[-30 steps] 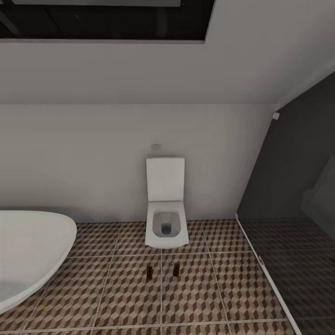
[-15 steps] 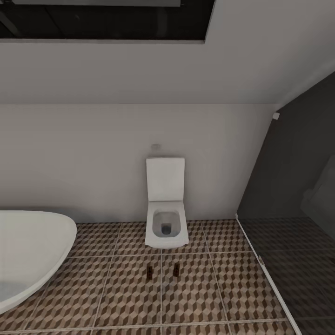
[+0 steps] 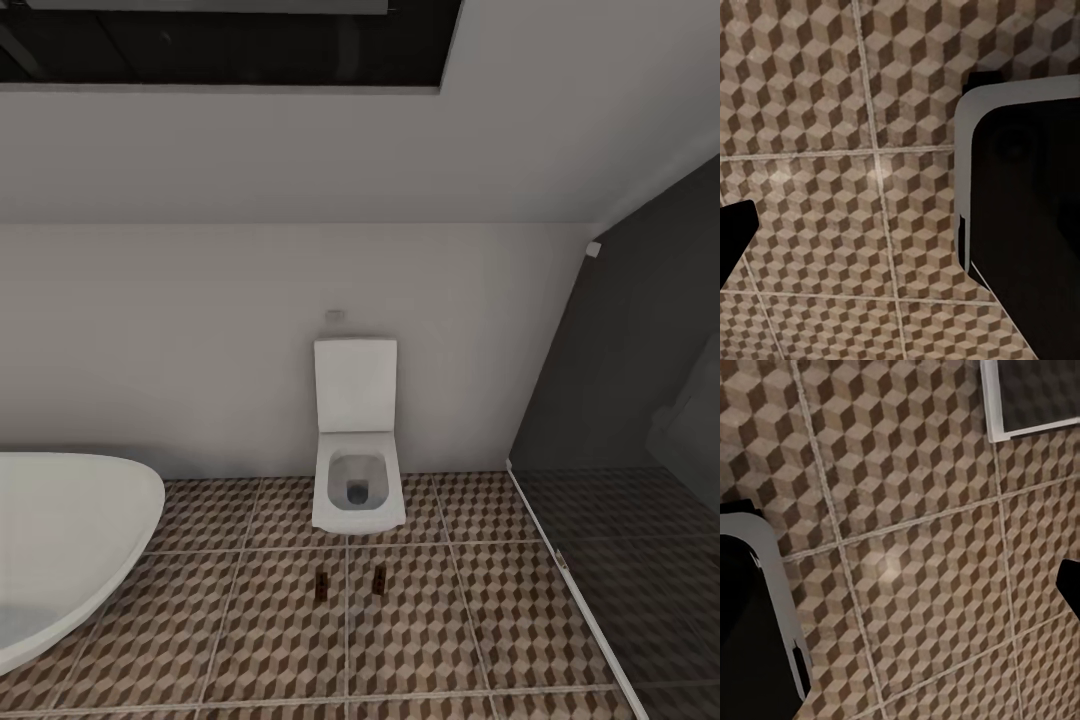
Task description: Take the four mousetraps from the cabinet in the bathroom and place them on the bathroom floor. Make sure all four end up on the same floor surface, and ensure that at least two of them are either under or directly next to the same bathroom sink.
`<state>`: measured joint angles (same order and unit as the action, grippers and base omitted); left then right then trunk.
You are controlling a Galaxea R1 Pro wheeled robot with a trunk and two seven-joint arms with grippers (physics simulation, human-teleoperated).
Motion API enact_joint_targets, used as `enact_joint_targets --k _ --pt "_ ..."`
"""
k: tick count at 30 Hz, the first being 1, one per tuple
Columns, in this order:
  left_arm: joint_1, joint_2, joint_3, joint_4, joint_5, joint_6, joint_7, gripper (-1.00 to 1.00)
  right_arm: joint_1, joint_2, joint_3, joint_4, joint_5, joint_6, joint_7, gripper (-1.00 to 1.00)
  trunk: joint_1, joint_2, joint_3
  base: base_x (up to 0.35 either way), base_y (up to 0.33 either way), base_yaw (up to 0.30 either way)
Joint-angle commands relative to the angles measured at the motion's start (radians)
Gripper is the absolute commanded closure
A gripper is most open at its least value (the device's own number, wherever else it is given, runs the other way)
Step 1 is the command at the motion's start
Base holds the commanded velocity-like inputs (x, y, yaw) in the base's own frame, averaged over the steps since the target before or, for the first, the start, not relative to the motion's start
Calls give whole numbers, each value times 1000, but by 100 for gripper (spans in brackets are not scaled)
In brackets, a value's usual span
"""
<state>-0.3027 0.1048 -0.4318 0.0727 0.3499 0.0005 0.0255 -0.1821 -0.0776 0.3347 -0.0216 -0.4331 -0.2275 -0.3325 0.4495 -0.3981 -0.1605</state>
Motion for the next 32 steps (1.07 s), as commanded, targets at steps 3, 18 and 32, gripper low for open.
enact_joint_targets --k 3,18,32 --pt "-1 0 -8 2 9 1 1 -100 0 5 7 -3 -13 -6 -1 -100 1 -2 -2 0 0 0" --pt "-1 0 -8 1 9 1 1 -100 0 117 4 -21 -19 -9 1 -100 1 -2 -2 0 0 0" --pt "-1 0 -8 1 9 1 1 -100 0 116 4 -21 -15 -9 1 -100 1 -2 -2 0 0 0"
